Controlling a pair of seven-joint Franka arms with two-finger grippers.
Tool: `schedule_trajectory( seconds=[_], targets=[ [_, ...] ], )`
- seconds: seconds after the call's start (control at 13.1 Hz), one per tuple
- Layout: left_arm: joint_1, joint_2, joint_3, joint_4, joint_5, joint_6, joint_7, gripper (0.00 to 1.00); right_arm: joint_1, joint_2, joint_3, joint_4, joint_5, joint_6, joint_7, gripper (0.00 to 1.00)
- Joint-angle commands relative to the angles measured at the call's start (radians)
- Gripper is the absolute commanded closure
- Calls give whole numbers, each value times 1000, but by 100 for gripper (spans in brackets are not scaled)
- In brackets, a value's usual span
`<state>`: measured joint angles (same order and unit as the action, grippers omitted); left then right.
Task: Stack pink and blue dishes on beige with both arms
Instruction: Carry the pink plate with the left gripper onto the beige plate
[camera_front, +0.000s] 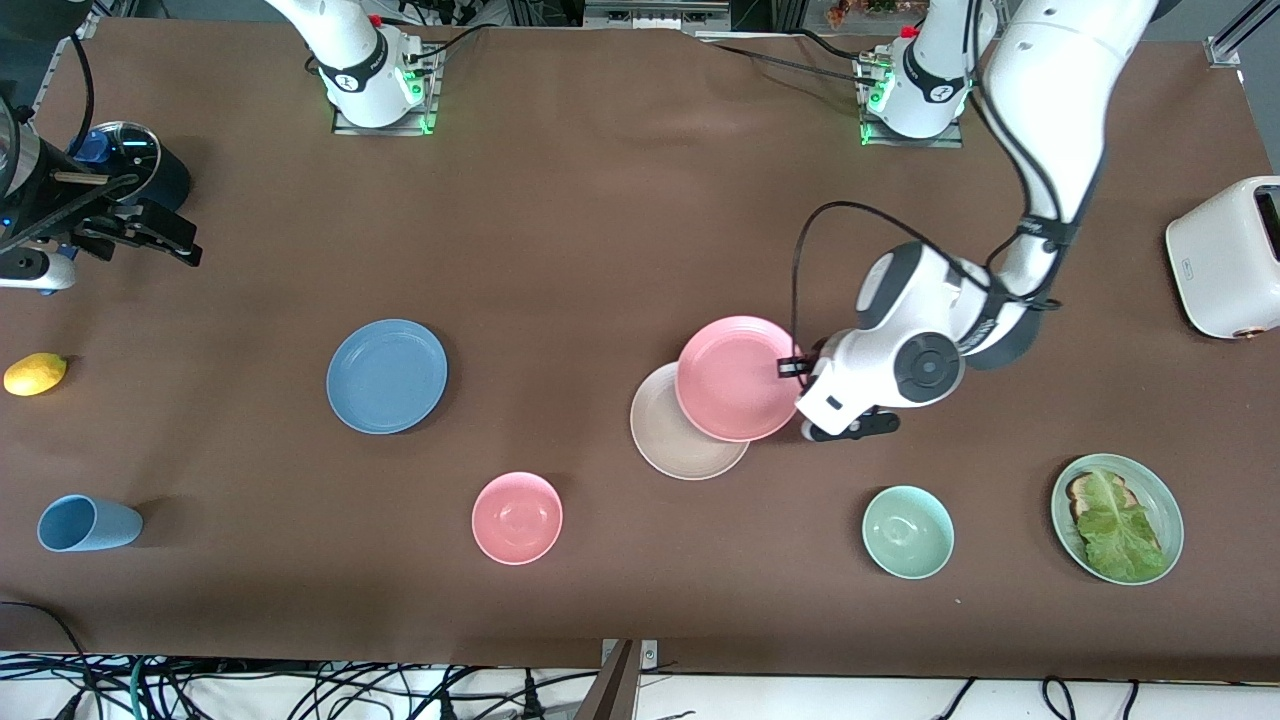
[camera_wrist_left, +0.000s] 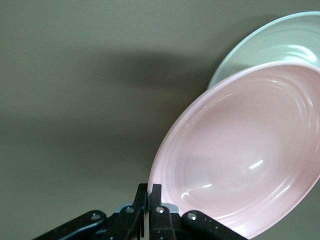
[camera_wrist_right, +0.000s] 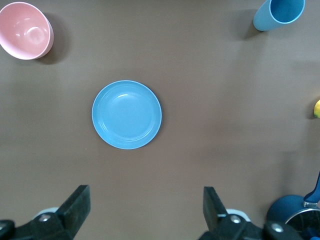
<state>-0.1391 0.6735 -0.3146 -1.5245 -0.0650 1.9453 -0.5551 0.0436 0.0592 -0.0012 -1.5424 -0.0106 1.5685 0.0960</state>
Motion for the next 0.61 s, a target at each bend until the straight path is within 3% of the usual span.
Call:
schedule_trajectory(
  seconds=[0.0,0.23,0.53],
  targets=[
    [-40,49,9,79,-16,15,-51,100,-13,4,6,21,0,-5,-19,0],
    [-79,109,9,154,-18,41,-126,100,-13,42,6,19,-2,-19,-24,0],
    [-93,141,9,170,-18,93,-135,100,-14,47,6,19,4,-10,-22,0]
  ],
)
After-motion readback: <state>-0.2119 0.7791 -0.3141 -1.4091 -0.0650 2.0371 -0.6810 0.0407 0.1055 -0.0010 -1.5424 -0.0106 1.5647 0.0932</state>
